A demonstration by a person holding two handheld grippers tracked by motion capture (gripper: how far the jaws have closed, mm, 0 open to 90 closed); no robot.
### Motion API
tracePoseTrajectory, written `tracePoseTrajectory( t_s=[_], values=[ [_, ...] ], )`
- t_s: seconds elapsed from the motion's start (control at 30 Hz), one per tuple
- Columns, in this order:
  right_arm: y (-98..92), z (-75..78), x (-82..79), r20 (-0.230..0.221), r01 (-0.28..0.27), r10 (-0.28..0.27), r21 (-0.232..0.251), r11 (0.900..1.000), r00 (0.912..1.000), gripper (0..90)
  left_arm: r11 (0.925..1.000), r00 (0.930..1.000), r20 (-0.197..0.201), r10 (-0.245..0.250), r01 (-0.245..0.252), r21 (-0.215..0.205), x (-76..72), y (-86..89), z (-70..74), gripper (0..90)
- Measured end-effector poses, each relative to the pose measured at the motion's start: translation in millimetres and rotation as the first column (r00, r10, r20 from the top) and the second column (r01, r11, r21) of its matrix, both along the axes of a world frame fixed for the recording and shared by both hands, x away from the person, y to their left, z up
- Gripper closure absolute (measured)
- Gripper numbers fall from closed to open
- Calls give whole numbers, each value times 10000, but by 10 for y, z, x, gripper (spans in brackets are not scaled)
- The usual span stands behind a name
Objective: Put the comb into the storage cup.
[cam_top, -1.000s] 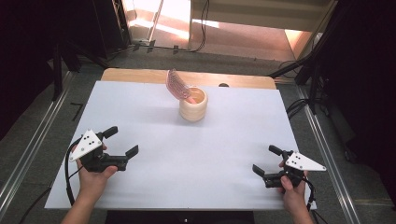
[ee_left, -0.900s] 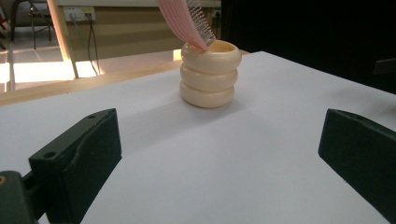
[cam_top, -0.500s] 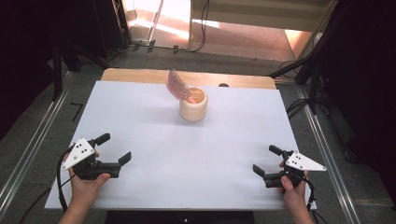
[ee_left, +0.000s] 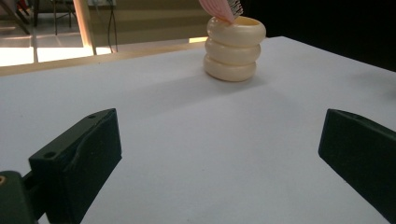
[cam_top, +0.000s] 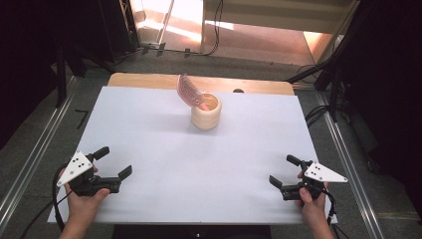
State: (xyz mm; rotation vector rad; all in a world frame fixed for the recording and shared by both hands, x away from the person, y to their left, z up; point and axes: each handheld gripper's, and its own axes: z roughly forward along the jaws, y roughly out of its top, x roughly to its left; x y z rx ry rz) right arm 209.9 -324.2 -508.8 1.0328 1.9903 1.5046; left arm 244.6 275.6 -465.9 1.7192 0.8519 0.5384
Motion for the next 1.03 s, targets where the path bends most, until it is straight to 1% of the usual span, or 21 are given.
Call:
tracePoseTrajectory(
  t_s=[0.27, 0.4, 0.5, 0.67, 0.73, 0.8, 0.93, 1.03],
  values=[
    [-3, -1, -3, -28, 31, -31, 22, 10000, 10000, 0, 9996, 9996, -17, 284, -284, 69, -56, 137, -34, 0],
    [-4, -4, 1, 2, 34, -34, -6, 10000, 10000, 0, 9995, 9995, -39, 301, -301, 132, -81, 194, -67, 0],
    [0, -6, 0, -31, 28, -28, 8, 10000, 10000, 0, 9995, 9995, -74, 306, -305, 75, -84, 233, -74, 0],
    [-12, -11, 2, -21, 26, -26, 59, 10000, 10000, 0, 9993, 9996, -6, 298, -298, 208, -81, 239, -98, 0],
    [-13, -12, 2, -46, 59, -58, 87, 9999, 10000, 0, 9994, 9995, -49, 301, -301, 159, -66, 251, -124, 0],
    [-12, -16, 6, -30, 27, -26, 93, 10000, 10000, 0, 9990, 9990, -76, 429, -428, 126, -57, 262, -149, 0],
    [-10, -16, 8, -40, 19, -19, 62, 10000, 10000, 0, 9989, 9989, -15, 472, -471, 32, -73, 266, -132, 0],
    [-12, -15, 12, -28, 30, -30, 79, 10000, 10000, 0, 9991, 9991, -34, 415, -414, 75, -71, 259, -138, 0]
  ],
)
